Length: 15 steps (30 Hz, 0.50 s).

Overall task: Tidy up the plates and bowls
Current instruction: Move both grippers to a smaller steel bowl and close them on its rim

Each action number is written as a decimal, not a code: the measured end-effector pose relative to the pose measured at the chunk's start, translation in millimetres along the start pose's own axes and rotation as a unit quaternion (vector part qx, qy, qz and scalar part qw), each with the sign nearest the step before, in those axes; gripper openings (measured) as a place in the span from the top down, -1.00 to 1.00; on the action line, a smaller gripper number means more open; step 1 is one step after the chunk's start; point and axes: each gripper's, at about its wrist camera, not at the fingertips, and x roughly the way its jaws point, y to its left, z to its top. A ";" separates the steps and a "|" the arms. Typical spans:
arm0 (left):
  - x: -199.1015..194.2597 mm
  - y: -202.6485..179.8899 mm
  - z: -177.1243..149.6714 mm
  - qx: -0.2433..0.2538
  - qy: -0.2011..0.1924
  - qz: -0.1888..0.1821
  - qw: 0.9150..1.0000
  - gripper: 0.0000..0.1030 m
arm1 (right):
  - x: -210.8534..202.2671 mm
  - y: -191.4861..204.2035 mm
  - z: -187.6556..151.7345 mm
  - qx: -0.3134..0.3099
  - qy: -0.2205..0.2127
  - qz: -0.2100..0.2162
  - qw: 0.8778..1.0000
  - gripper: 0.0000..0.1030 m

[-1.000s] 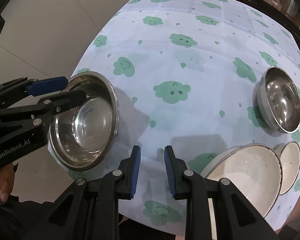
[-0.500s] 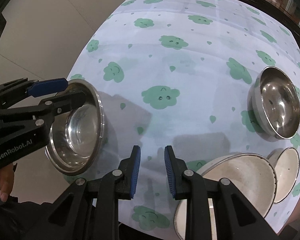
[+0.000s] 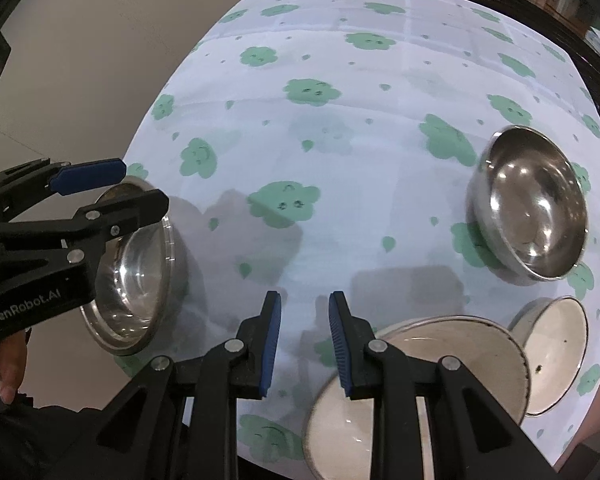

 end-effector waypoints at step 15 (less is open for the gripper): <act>25.8 -74.8 53.6 0.037 0.006 -0.026 0.999 -0.10 | -19.2 -92.2 -2.7 0.063 -0.020 -0.015 0.998 0.47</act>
